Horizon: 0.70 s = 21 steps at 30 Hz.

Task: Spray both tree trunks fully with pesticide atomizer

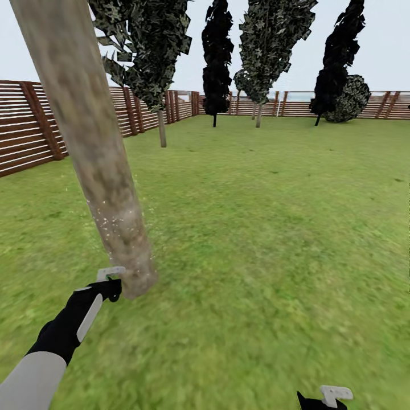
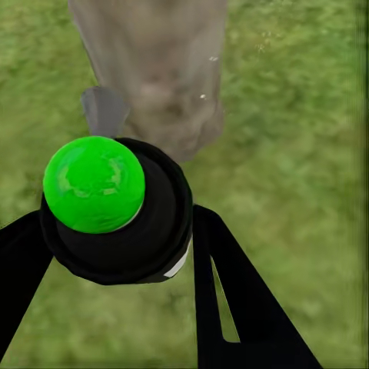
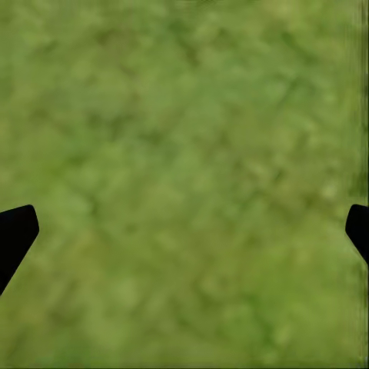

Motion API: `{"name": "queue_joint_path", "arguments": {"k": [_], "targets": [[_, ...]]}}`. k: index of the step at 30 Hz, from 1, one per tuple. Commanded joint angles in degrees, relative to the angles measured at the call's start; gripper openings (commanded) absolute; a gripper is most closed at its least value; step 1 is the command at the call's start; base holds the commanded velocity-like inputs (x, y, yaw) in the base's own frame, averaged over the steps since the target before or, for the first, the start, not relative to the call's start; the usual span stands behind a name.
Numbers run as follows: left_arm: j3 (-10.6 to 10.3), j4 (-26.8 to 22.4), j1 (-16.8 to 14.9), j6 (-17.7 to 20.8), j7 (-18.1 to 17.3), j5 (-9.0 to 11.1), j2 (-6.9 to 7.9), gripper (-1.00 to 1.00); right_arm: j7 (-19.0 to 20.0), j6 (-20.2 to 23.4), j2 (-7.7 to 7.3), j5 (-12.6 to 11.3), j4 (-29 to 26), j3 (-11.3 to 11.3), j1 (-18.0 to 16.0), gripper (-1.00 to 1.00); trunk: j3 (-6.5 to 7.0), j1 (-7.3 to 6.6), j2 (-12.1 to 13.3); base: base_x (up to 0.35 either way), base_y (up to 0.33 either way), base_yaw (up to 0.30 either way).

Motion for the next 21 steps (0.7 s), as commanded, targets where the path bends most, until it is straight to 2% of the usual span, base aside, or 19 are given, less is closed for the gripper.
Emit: {"name": "queue_joint_path", "arguments": {"k": [1,10,21], "targets": [[0.0,0.0,0.0,0.0,0.05,-0.02,0.0,-1.0,0.0,0.0,0.0,0.0,0.0,0.0,0.0,1.0,0.0,0.0,0.0,0.0,-0.273,0.051],[0.2,0.0,0.0,0.09,0.08,-0.01,0.05,-1.0,0.0,0.03,0.0,0.0,0.0,0.0,0.0,1.0,0.0,0.0,0.0,0.044,-0.272,0.236],[0.02,0.87,0.0,0.07,0.08,-0.04,-0.02,-1.0,0.0,0.02,0.0,0.0,0.0,0.0,0.0,1.0,0.0,0.0,0.0,0.17,-0.246,0.01]]}}
